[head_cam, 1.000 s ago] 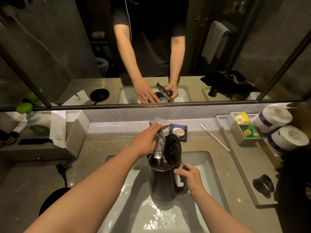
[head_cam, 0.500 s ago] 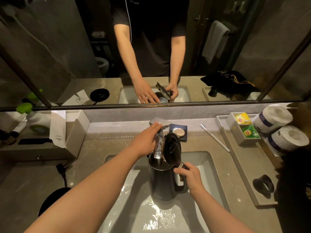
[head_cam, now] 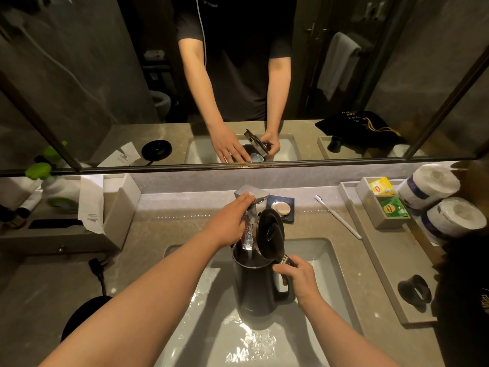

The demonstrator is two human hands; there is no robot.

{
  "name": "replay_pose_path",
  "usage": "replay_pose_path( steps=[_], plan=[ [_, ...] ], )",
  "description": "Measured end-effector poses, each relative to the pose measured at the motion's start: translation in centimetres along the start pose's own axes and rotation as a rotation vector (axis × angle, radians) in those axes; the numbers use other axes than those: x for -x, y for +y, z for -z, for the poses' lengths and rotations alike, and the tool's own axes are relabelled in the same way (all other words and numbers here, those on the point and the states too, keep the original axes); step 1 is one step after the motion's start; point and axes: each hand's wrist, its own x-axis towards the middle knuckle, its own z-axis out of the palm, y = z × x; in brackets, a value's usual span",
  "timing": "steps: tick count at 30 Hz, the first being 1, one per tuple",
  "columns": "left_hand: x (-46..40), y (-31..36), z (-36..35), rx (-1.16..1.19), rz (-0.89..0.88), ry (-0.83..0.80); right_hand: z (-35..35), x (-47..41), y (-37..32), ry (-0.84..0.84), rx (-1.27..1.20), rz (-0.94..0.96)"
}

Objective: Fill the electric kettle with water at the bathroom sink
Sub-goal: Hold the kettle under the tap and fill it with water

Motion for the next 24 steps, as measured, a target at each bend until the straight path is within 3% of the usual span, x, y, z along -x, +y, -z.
replay_pose_path(
  steps=[24],
  plan=[
    [-0.19, -0.54, -0.22, 0.006, -0.006, -0.012, 0.04, 0.39, 0.24, 0.011, -0.021, -0.006]
  ],
)
